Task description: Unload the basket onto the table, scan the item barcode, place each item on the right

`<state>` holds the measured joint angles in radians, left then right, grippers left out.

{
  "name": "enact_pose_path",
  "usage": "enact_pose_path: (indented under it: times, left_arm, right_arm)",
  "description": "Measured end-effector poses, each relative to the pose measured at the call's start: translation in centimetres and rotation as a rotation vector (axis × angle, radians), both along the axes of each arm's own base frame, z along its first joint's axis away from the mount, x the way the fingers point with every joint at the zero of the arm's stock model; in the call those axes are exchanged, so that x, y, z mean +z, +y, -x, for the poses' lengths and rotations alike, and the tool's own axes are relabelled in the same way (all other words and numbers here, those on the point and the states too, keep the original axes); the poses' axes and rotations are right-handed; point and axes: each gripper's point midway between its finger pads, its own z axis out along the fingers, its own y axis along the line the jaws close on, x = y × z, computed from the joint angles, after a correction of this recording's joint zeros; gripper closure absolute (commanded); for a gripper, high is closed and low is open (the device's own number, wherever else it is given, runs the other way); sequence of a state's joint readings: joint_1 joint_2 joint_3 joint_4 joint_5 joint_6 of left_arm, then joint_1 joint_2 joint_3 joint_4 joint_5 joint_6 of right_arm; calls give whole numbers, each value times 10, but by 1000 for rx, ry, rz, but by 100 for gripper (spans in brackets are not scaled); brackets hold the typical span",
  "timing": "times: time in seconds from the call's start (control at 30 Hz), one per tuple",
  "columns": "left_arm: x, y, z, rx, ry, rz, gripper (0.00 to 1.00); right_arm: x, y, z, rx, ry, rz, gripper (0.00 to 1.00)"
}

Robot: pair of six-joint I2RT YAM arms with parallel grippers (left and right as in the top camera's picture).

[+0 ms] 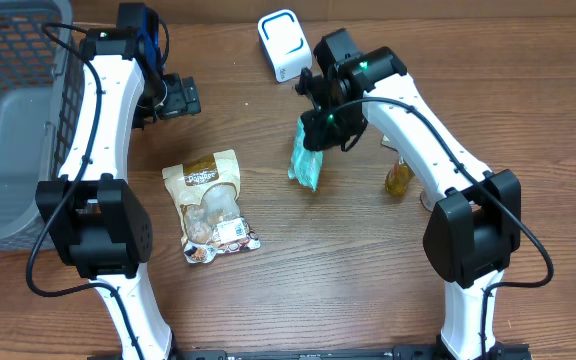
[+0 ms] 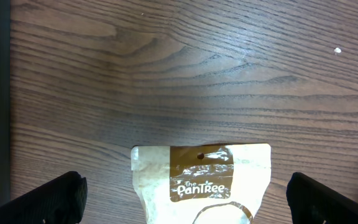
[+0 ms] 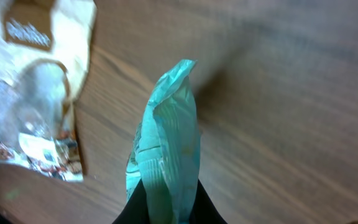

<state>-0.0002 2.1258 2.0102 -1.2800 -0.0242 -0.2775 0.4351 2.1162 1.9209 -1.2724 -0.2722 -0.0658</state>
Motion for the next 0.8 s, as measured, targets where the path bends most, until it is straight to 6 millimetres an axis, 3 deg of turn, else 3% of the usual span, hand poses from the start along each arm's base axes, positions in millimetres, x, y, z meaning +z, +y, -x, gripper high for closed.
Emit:
enact_pose_path:
  times: [0.27, 0.43, 0.5, 0.57, 0.6, 0.7, 0.8]
  left_arm:
    - [0, 0, 0, 0, 0, 0, 0]
    - [0, 0, 0, 0, 0, 0, 0]
    - [0, 0, 0, 0, 0, 0, 1]
    - [0, 0, 0, 0, 0, 0, 1]
    - [0, 0, 0, 0, 0, 0, 1]
    - [0, 0, 0, 0, 0, 0, 1]
    - [0, 0, 0, 0, 0, 0, 1]
  right_arm:
    - [-44, -25, 22, -18, 81, 123, 95]
    - [-61, -39, 25, -23, 78, 197, 88]
    - [-65, -43, 22, -28, 61, 219, 78]
    - [-66, -46, 19, -34, 44, 239, 58]
    - [-67, -48, 15, -35, 25, 253, 53]
    - [-67, -53, 4, -81, -19, 284, 43]
    - [-66, -55, -7, -152, -58, 297, 43]
